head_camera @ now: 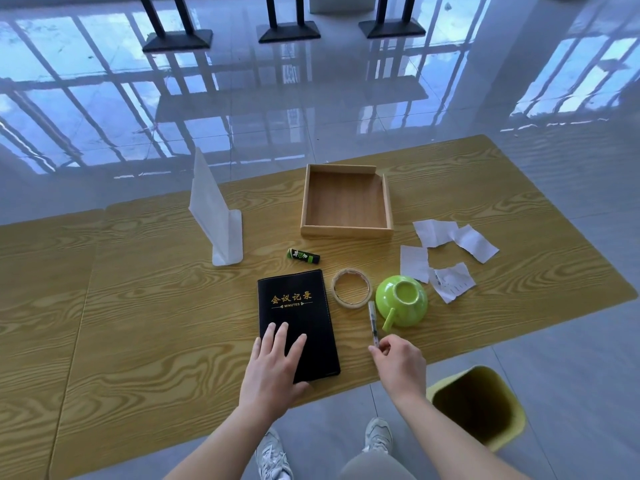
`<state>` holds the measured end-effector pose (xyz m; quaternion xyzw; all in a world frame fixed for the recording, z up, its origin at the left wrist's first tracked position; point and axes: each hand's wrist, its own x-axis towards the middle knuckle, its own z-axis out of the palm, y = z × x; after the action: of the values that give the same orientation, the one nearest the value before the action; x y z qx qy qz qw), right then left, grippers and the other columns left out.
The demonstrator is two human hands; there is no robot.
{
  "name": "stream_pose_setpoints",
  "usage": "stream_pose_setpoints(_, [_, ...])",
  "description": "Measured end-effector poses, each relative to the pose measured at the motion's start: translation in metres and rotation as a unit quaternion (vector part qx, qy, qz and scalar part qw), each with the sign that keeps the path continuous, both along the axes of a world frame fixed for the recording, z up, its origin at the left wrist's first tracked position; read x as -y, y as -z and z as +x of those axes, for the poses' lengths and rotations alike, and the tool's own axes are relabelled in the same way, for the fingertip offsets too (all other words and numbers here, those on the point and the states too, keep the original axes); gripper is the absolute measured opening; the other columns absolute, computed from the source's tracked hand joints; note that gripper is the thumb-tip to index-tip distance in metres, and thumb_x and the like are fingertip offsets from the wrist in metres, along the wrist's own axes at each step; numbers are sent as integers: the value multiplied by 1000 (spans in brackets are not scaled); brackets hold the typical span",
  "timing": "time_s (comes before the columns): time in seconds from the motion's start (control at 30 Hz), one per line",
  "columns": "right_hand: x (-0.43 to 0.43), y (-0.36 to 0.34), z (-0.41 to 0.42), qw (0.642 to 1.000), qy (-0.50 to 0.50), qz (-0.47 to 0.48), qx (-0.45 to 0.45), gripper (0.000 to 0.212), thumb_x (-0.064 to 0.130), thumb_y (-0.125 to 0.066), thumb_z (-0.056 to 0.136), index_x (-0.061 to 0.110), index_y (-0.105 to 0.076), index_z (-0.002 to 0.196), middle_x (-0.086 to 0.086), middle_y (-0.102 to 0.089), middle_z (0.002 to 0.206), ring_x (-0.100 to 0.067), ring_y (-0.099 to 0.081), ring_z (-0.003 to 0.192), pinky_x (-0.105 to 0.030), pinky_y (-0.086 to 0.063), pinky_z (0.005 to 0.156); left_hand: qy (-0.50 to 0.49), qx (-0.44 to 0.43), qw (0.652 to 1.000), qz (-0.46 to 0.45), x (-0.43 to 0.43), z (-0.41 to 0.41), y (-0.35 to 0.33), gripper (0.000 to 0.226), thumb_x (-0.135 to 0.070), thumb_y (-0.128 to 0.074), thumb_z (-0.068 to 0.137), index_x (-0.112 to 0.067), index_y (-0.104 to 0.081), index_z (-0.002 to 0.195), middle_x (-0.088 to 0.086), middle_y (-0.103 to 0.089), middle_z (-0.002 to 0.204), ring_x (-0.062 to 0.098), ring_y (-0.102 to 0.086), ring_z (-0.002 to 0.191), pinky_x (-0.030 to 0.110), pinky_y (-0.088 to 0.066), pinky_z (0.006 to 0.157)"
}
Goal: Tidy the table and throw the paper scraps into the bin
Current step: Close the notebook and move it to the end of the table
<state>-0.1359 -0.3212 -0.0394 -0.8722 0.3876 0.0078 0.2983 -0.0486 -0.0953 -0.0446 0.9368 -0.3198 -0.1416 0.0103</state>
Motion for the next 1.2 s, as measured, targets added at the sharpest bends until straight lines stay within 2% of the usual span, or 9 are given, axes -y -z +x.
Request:
stream_pose_setpoints(0.2, [-3, 1, -4, 1000, 6, 23, -1, 14, 29, -69, 86, 17, -70, 79, 6, -66, 74, -15, -58, 71, -26, -42, 61, 18, -7, 1000, 7, 1, 2, -4, 82, -50, -67, 85, -23, -30, 153, 19, -21, 161, 40, -13, 150, 54, -24, 119])
stream_pose_setpoints(0.43, [-10, -5, -13, 998, -20, 45, 43, 13, 27, -72, 83, 16, -71, 75, 6, -67, 69, -14, -60, 69, -28, -45, 60, 32, 36, 999, -12, -3, -3, -9, 75, -46, -84, 69, -16, -60, 134, 21, -54, 141, 39, -47, 134, 51, -48, 103])
stream_pose_setpoints(0.57, [-13, -12, -7, 996, -17, 79, 45, 13, 29, -72, 83, 20, -71, 75, 9, -68, 68, -12, -62, 70, -29, -48, 65, 4, 34, 999, -31, 11, -15, -14, 79, -65, -64, 71, -25, -52, 139, 15, -46, 147, 36, -36, 141, 58, -32, 113])
stream_pose_setpoints(0.63, [-12, -15, -3, 994, -6, 98, 46, 12, 31, -72, 83, 25, -68, 73, 10, -67, 63, -4, -62, 66, -26, -48, 62, -52, 28, 996, -65, 31, -19, -20, 75, -69, -48, 75, -24, -54, 134, 10, -50, 141, 31, -39, 135, 53, -33, 112])
stream_pose_setpoints(0.7, [-11, -18, -1, 993, 0, 109, 51, 17, 33, -72, 83, 31, -63, 69, 12, -65, 56, 3, -61, 59, -17, -43, 55, -118, 40, 989, -79, 56, -13, -26, 67, -67, -40, 80, -20, -56, 124, 8, -53, 128, 29, -44, 121, 47, -39, 103])
stream_pose_setpoints(0.77, [-9, -19, 2, 992, -2, 114, 48, 21, 34, -71, 83, 33, -60, 66, 11, -64, 53, 9, -60, 58, -13, -39, 51, -178, 40, 982, -53, 76, -2, -31, 63, -68, -40, 83, -18, -52, 120, 8, -52, 123, 30, -43, 114, 46, -41, 96])
stream_pose_setpoints(0.9, [-1, -21, 10, 992, -23, 113, 45, 18, 35, -71, 83, 32, -62, 67, 12, -64, 54, 6, -58, 54, -13, -40, 51, -257, -10, 966, 18, 97, 14, -25, 86, -75, -44, 81, -14, -36, 141, 14, -36, 145, 35, -31, 130, 50, -37, 99])
stream_pose_setpoints(1.03, [5, -17, 14, 992, -36, 113, 49, 14, 34, -72, 83, 28, -67, 72, 17, -61, 59, 1, -57, 63, -20, -43, 58, -257, -15, 965, 47, 104, 11, -16, 89, -66, -50, 83, -11, -24, 148, 17, -25, 151, 38, -25, 134, 55, -34, 101])
stream_pose_setpoints(1.2, [9, -12, 11, 989, -37, 138, 40, 13, 35, -70, 83, 26, -68, 73, 11, -65, 57, 0, -60, 62, -21, -44, 58, -225, -25, 972, 66, 106, 15, -19, 78, -46, -62, 81, -4, -34, 140, 20, -34, 144, 41, -35, 129, 56, -43, 98])
